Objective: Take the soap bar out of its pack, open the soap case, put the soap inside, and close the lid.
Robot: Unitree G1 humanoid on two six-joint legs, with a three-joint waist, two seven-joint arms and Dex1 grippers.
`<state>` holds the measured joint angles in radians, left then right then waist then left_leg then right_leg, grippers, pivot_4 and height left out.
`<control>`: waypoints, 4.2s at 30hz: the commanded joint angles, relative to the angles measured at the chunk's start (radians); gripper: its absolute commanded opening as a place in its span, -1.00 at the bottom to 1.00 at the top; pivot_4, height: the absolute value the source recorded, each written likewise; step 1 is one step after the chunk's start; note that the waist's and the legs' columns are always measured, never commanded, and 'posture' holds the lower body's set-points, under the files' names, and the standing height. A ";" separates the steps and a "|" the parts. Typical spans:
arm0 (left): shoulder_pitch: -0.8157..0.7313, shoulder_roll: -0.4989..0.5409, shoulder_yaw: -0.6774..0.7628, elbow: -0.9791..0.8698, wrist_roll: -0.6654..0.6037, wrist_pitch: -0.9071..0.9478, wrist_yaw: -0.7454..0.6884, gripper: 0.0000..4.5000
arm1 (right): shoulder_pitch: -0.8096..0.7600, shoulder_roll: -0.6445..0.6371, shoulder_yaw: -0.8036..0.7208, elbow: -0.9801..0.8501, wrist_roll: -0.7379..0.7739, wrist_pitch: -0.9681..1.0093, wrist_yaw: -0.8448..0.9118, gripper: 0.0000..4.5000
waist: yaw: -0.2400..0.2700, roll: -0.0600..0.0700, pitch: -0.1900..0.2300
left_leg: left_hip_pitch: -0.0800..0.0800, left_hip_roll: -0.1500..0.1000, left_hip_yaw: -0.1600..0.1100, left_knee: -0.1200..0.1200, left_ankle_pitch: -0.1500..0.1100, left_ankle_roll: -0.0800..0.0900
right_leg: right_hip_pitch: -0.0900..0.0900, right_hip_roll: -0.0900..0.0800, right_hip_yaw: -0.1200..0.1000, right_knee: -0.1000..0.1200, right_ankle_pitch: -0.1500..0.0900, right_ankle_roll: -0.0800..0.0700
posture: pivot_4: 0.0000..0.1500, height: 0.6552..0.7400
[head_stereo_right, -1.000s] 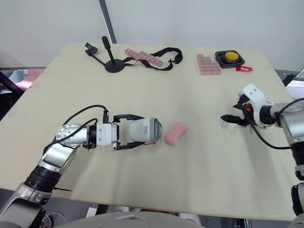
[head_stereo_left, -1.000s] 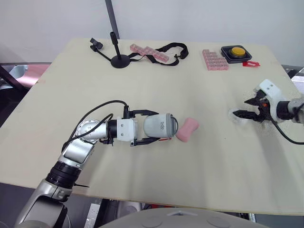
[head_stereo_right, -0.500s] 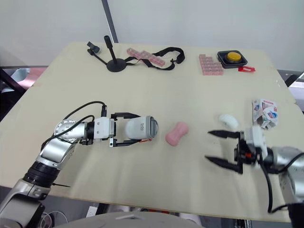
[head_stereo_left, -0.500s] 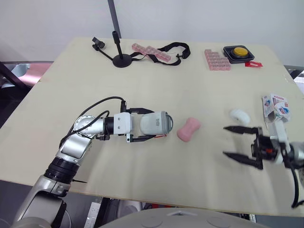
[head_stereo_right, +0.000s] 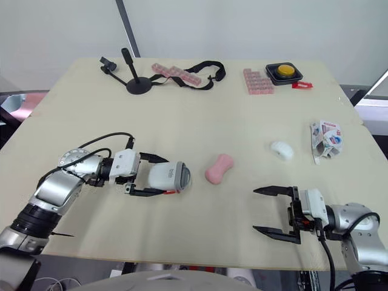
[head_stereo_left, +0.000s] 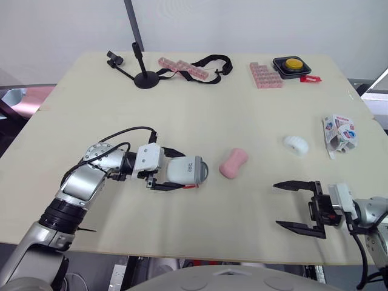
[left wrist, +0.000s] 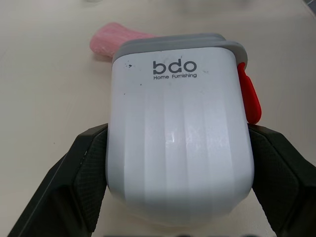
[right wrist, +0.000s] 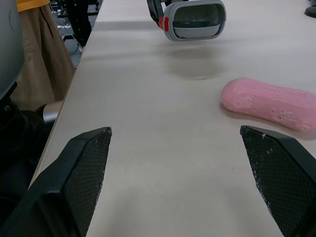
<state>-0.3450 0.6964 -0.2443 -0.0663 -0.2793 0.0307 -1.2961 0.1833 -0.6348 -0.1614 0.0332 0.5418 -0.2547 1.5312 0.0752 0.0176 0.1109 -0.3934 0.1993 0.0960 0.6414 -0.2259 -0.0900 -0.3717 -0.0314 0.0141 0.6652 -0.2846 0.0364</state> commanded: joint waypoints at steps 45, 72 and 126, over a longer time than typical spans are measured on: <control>-0.243 0.217 -0.184 -0.168 0.231 0.255 -0.149 0.55 | -0.096 -0.008 0.054 0.042 -0.022 -0.001 -0.088 0.98 | 0.001 0.000 0.000 | 0.000 -0.001 0.000 -0.002 0.003 -0.004 | 0.002 0.000 0.000 -0.003 0.000 0.000 | 1.00 1.00; -0.069 0.148 -0.064 0.087 0.193 -0.096 -0.114 0.55 | -0.128 -0.021 0.058 0.032 -0.031 0.029 -0.089 0.98 | 0.002 0.000 0.000 | 0.000 -0.001 0.000 -0.003 0.003 -0.004 | 0.003 -0.001 -0.001 -0.004 0.000 0.000 | 1.00 1.00; 0.137 0.148 0.299 0.002 -0.193 -0.059 -0.121 1.00 | -0.240 -0.053 0.074 0.083 -0.058 0.057 -0.085 1.00 | 0.002 0.000 0.000 | 0.000 -0.001 0.000 -0.005 0.002 -0.004 | 0.003 0.000 -0.003 -0.007 0.000 0.000 | 1.00 1.00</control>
<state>-0.2252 0.8474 0.0024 -0.0229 -0.4274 -0.0402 -1.4435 -0.0454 -0.6713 -0.0805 0.1166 0.4878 -0.1910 1.4366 0.0775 0.0175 0.1111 -0.3932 0.1986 0.0956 0.6359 -0.2235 -0.0937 -0.3682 -0.0319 0.0114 0.6577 -0.2845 0.0366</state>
